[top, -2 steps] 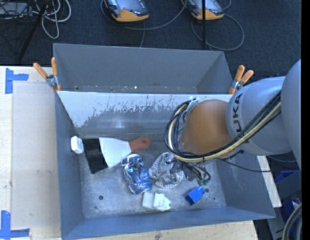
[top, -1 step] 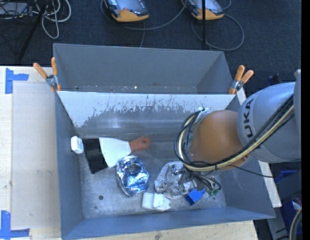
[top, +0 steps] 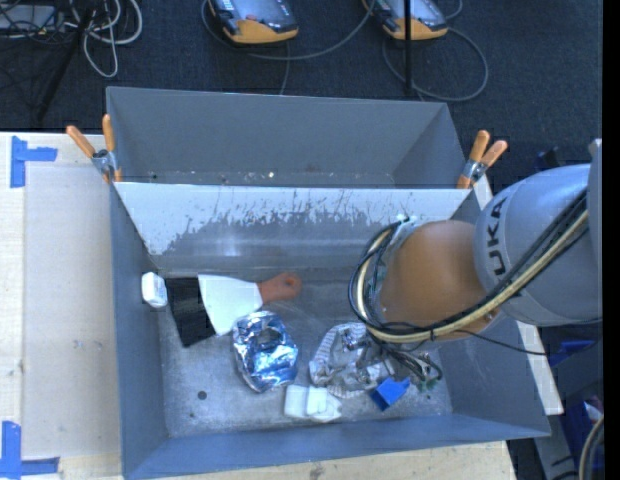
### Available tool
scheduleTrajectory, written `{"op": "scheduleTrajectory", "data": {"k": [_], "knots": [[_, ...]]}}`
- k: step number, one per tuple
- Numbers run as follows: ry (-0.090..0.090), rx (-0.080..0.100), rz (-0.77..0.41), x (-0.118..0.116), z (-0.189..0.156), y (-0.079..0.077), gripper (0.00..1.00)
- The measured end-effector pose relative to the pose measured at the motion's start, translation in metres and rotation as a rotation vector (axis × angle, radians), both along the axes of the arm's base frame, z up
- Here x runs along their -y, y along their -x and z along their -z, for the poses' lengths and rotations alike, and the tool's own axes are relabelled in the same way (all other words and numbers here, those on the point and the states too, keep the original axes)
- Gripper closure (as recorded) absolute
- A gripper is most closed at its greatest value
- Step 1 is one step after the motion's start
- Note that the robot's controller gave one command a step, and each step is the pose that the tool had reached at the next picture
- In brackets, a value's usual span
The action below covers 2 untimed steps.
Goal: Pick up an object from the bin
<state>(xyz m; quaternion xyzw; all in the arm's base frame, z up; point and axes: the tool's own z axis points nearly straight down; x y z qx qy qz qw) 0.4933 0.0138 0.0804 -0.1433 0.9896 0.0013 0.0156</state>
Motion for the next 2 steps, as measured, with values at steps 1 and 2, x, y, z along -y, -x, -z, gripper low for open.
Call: {"op": "scheduleTrajectory", "data": {"k": [1,2], "knots": [[0.006,-0.038,0.020,0.001,-0.034,0.002,1.00],[0.006,-0.025,0.028,0.005,-0.060,-0.003,1.00]]}}
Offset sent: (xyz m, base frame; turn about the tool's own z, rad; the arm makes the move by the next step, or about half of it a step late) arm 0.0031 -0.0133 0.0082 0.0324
